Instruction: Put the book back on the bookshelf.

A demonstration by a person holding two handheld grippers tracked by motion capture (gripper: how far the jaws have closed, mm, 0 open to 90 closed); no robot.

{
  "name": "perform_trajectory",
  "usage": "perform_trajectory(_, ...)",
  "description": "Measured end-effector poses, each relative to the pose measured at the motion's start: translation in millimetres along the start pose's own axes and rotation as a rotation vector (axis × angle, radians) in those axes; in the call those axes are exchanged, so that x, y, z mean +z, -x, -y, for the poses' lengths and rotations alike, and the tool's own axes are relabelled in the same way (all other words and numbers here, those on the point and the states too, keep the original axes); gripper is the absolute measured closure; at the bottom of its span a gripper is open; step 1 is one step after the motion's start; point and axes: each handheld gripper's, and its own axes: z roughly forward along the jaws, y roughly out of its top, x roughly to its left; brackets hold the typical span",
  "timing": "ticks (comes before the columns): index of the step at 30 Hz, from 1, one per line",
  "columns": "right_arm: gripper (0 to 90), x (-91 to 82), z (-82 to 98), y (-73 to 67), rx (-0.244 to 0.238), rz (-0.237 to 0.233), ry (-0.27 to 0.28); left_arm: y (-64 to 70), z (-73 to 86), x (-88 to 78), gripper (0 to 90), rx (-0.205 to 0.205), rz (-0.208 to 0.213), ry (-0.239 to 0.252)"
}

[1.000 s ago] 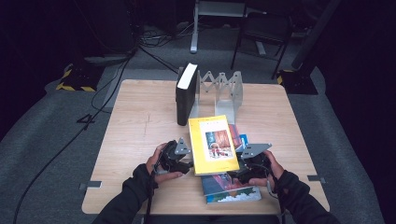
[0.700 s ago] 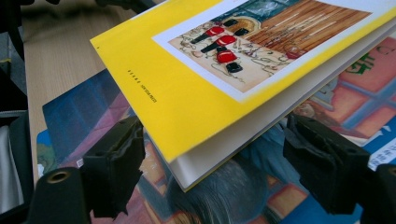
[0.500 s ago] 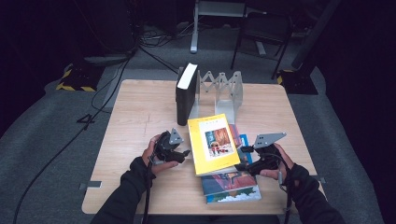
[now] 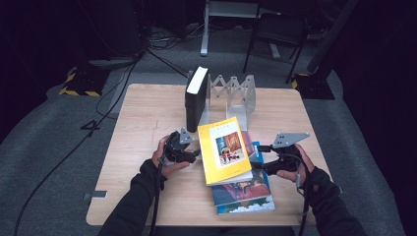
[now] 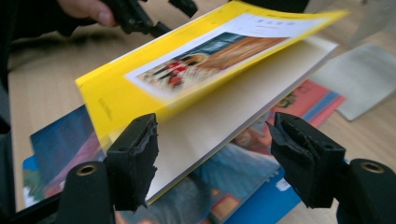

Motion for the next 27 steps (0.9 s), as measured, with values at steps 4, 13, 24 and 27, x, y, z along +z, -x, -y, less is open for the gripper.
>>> perform_trajectory(4, 34.0, 2.6, -0.9, 3.9, 0.015, 0.043, 0.006, -0.5, -0.2, 3.2, 31.3, 0.006, -0.013, -0.008)
perform_trajectory(13, 31.7, 39.7, -3.9, -1.0, 0.023, 0.002, -0.036, -8.0, -4.5, 13.4, 30.6, -0.032, -0.019, -0.01)
perform_trajectory(24, 17.1, 64.8, 6.9, 11.3, 0.127, -0.047, -0.093, -10.8, -8.1, 17.8, 31.6, -0.062, -0.014, 0.011)
perform_trajectory(27, 10.1, 69.0, 4.7, 8.9, 0.113, -0.059, -0.113, -8.9, -10.3, 16.7, 36.5, -0.061, -0.008, 0.018)
